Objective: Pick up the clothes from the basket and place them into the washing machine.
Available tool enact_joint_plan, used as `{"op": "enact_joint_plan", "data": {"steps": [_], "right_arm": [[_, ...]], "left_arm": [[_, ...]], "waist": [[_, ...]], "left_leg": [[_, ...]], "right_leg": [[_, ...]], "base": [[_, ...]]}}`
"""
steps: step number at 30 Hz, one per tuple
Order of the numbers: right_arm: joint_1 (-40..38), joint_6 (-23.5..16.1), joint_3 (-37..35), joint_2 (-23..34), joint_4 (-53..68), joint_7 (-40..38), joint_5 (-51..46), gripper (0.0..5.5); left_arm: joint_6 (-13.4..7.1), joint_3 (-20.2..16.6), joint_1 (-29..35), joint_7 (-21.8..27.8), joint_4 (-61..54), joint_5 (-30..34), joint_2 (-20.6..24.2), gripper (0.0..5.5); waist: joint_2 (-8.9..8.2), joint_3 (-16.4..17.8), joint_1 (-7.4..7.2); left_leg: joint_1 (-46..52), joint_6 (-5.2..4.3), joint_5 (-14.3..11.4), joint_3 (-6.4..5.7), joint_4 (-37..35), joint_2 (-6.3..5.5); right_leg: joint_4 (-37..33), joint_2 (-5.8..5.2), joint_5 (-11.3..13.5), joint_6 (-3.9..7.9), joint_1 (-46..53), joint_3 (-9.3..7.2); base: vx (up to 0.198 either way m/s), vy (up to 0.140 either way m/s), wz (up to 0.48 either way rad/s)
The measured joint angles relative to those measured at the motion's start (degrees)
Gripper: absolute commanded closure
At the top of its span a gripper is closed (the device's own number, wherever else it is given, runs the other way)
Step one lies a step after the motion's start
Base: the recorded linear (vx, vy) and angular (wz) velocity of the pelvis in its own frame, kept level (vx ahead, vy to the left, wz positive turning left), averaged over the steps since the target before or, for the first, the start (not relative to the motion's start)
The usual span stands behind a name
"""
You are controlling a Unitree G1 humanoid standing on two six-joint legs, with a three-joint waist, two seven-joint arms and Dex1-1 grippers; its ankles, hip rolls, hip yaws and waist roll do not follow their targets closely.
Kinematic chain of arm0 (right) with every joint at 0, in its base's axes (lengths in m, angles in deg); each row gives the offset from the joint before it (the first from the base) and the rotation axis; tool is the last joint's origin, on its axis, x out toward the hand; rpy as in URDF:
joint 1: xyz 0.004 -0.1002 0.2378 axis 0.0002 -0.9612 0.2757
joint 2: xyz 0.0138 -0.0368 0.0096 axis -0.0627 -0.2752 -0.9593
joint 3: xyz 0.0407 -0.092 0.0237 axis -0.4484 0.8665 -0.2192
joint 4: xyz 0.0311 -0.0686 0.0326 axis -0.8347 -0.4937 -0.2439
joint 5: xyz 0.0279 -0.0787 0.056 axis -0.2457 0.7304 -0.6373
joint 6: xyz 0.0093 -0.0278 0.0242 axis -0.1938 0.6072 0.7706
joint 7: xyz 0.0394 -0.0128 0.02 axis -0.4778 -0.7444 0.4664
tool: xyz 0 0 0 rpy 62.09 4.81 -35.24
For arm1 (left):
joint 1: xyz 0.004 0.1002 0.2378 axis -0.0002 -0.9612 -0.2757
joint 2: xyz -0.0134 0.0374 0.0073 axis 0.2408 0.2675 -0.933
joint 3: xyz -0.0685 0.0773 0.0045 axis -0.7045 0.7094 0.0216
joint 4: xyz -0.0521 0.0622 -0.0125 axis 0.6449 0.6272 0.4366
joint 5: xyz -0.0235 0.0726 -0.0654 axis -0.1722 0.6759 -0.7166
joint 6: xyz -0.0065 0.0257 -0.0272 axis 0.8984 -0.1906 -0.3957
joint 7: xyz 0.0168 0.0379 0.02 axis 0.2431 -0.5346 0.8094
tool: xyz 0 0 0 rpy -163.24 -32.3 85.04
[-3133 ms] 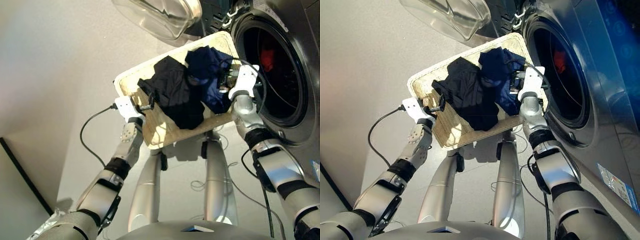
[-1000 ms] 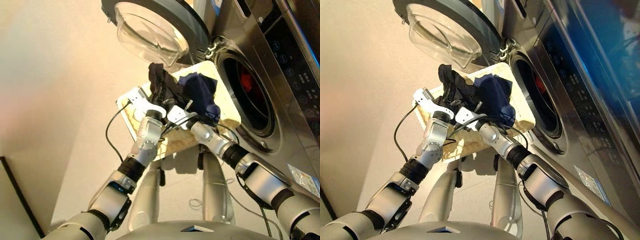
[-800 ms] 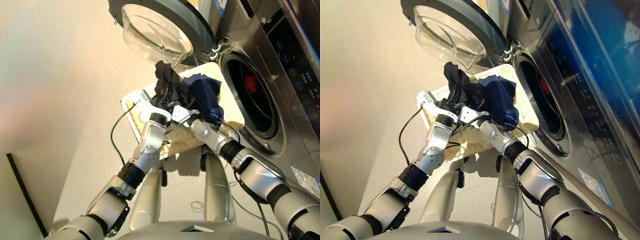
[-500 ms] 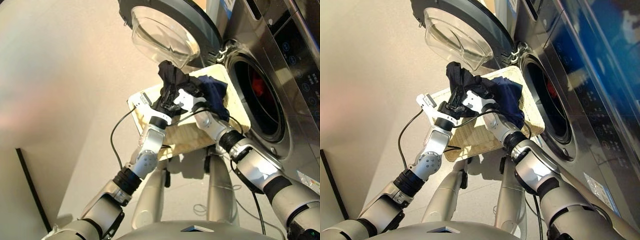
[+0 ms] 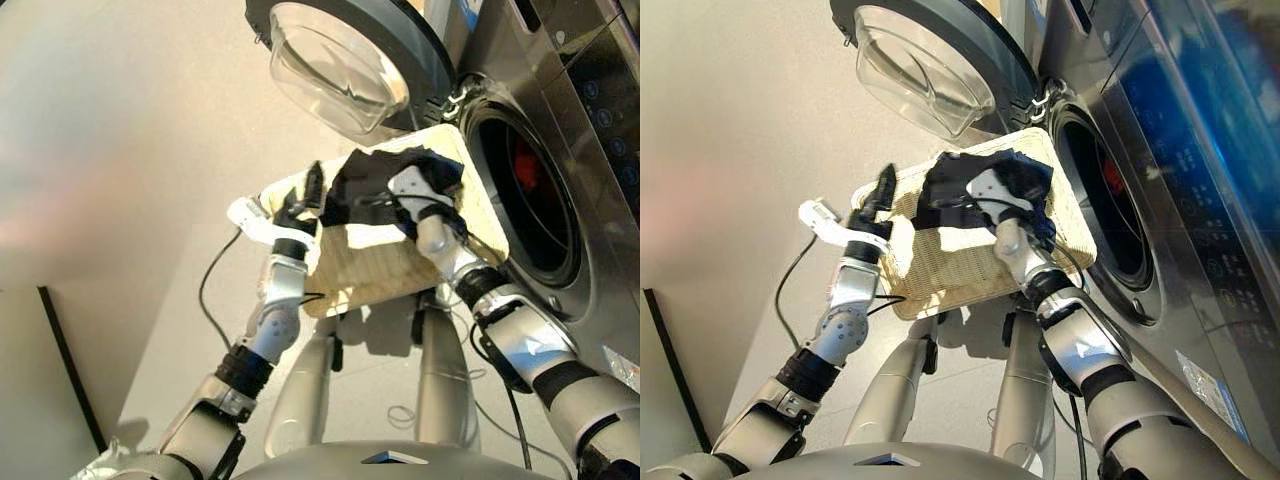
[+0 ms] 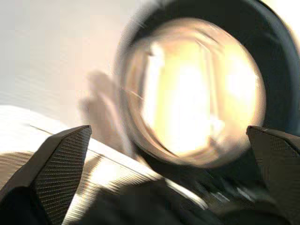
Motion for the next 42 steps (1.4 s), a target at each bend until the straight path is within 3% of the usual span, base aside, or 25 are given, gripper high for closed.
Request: {"op": "enact_joint_plan", "data": {"steps": [4,7,11,16,22,23,24,25,28,34,39,41,42], "right_arm": [[2.46,0.61,-3.69,3.56,-2.89,-4.3,-3.1,5.5],[8.68,1.76,-5.39,7.89,-7.78,-6.43,-3.67,5.5],[18.41,1.89,-9.11,13.09,-12.85,-9.56,-12.55,5.5],[19.97,0.67,-13.91,19.27,-7.37,-20.03,-16.71,5.5],[20.8,0.62,-14.76,20.71,-7.1,-27.88,-19.44,5.5],[20.79,0.61,-14.8,20.66,-7.13,-28.03,-19.68,3.97],[20.79,0.61,-14.86,20.49,-7.13,-28.11,-20.26,0.0],[20.78,0.55,-14.96,20.23,-7.08,-28.05,-20.55,0.0],[17.44,-3.11,-12.07,19.34,-1.91,-17.88,-25.05,0.0],[11.23,-8.25,-6.14,10.9,2.35,-2.26,-31.27,0.0],[4.03,-10.74,-1.66,7.26,8.08,9.04,-34.28,0.0],[3.77,-10.84,0.12,6.28,8.17,12.84,-36.37,0.0],[3.73,-10.91,0.77,5.94,8.24,13.86,-36.84,0.0]], "left_arm": [[-0.56,-1.4,-1.36,-1.63,0.76,1.29,0.3,0.0],[-0.57,-1.58,-1.66,-1.8,1.28,2.47,1.34,0.0],[-0.49,-1.49,-2.5,-1.97,3.04,3.55,2.27,0.0],[-0.39,-0.79,-3.31,-2.85,4.67,3.67,2.26,0.0],[-0.46,1.06,-3.16,-3.01,7.09,3.19,2.06,0.0],[-0.46,1.26,-3.16,-3.0,7.08,3.14,2.05,0.0],[-0.46,1.24,-3.07,-2.99,7.07,2.86,2.04,0.0],[-0.46,1.16,-3.06,-3.0,7.06,2.84,2.07,0.0],[-0.47,-0.28,-2.68,-2.91,7.04,2.88,2.24,0.0],[-0.35,-1.69,-2.66,-1.52,9.48,2.92,2.44,0.0],[0.18,-3.27,-2.81,-0.34,13.92,2.88,2.29,0.0],[0.5,-4.24,-2.27,0.15,15.11,2.88,1.93,0.0],[0.58,-4.36,-1.86,0.33,15.2,2.88,1.71,0.0]], "waist": [[-0.03,1.07,0.34],[0.64,2.68,0.47],[1.38,4.16,0.76],[1.94,6.28,0.72],[2.08,6.7,0.53],[2.1,6.76,0.53],[2.1,6.82,0.46],[2.09,6.82,0.3],[1.89,6.96,-0.18],[1.64,7.11,-1.19],[1.09,7.0,-2.6],[0.66,6.79,-2.79],[0.43,6.68,-2.84]], "left_leg": [[-2.13,-0.05,-0.03,0.06,0.99,-0.45],[-4.23,-0.03,-0.23,0.22,2.76,-1.15],[-8.26,0.03,-0.89,0.28,5.86,-1.81],[-11.97,0.04,-2.59,0.39,10.71,-2.74],[-15.2,-0.06,-3.59,0.34,14.25,-3.11],[-15.21,-0.06,-3.6,0.32,14.27,-3.1],[-15.22,-0.08,-3.62,0.29,14.34,-3.08],[-15.22,-0.13,-3.65,0.27,14.39,-3.05],[-15.65,-0.16,-4.58,0.21,15.97,-2.74],[-13.56,-0.57,-5.51,-0.49,16.33,-1.44],[-10.47,-0.56,-4.99,-1.29,13.27,-0.39],[-9.52,-0.82,-3.98,-1.26,11.79,-0.05],[-9.18,-0.86,-4.0,-1.22,11.16,0.02]], "right_leg": [[0.96,-0.37,0.24,-0.35,-2.18,0.29],[2.23,-0.89,0.03,-0.03,-4.14,0.95],[4.32,-1.38,-0.1,0.06,-7.84,1.39],[7.48,-1.96,-0.87,0.08,-10.94,2.62],[8.95,-2.41,-1.09,0.03,-13.26,2.74],[8.98,-2.39,-1.09,0.02,-13.26,2.75],[9.02,-2.4,-1.09,0.02,-13.27,2.77],[9.02,-2.39,-1.09,0.02,-13.26,2.76],[9.77,-2.08,-1.39,0.05,-13.17,2.64],[9.0,-1.14,-1.53,-0.21,-9.88,1.39],[6.26,-0.62,-1.52,-0.27,-6.49,-0.33],[5.27,-0.38,-0.83,-1.09,-5.75,-0.74],[5.11,-0.32,-1.24,-0.66,-5.6,-0.95]], "base": [[0.0,0.0,0.0],[0.0,0.0,0.0],[0.0,0.0,0.0],[0.0,0.0,0.0],[0.0,0.0,0.0],[0.0,0.0,0.0],[0.0,0.0,0.0],[0.0,0.0,0.0],[0.0,0.0,0.0],[0.06,-0.023,-0.045],[-0.019,-0.002,-0.004],[-0.093,-0.009,-0.015],[0.0,0.0,0.0]]}}
